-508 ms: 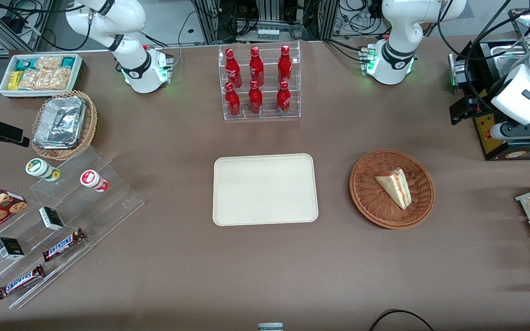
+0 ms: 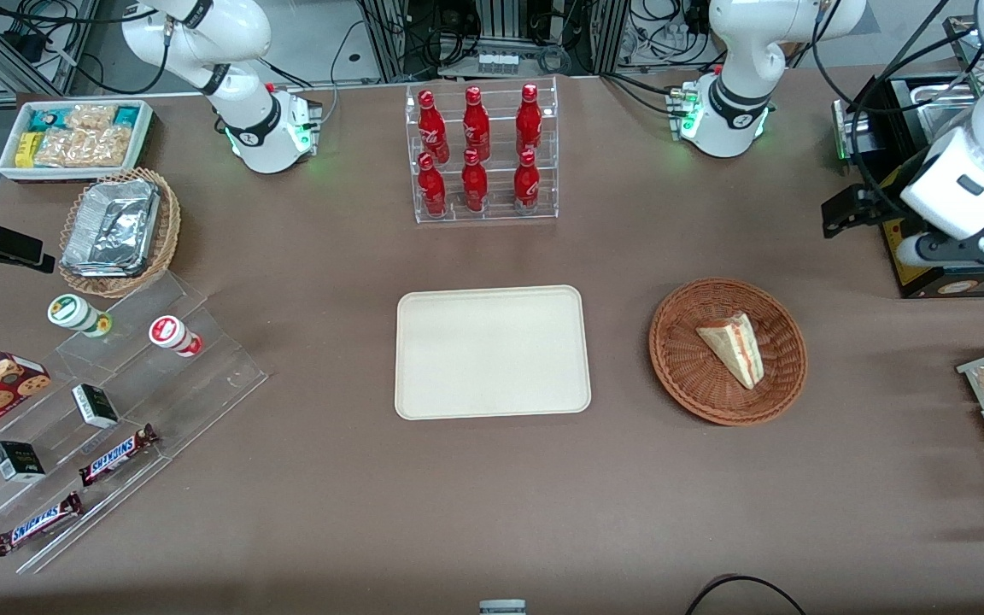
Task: Place sandwich from basket to tray
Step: 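Move the left gripper over the wrapped sandwich in the wicker basket, then lower the open left gripper around the sandwich and close it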
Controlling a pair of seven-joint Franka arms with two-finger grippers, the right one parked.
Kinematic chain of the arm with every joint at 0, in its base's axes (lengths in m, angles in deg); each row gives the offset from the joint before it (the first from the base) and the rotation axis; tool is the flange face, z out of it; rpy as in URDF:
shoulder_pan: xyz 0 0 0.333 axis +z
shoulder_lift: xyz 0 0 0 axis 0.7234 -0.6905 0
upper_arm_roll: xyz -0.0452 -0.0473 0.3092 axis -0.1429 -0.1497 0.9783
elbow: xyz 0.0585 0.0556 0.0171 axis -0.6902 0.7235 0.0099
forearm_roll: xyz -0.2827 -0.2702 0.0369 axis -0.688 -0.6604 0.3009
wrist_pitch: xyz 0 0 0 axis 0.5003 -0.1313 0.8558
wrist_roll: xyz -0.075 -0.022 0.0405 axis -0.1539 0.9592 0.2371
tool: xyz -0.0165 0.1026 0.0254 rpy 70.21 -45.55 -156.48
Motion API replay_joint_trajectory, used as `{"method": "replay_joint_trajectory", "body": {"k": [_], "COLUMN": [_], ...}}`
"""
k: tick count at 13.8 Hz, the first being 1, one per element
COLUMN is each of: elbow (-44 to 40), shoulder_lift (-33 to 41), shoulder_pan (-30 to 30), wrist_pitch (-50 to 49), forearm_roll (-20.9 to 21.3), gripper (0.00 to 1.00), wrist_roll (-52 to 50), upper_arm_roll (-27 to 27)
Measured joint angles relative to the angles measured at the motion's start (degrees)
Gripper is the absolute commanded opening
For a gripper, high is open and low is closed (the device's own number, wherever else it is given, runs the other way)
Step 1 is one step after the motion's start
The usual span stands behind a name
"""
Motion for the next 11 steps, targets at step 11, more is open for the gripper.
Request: {"method": "replay_joint_trajectory", "body": {"k": [11], "elbow": [27.4], "shoulder_lift": [-0.1], "shoulder_pan": [-1.2], "wrist_pitch": [32.4], "forearm_roll": [-0.1], "gripper": [1.00], "wrist_roll": [-0.1], "upper_arm_roll": [-0.1]}}
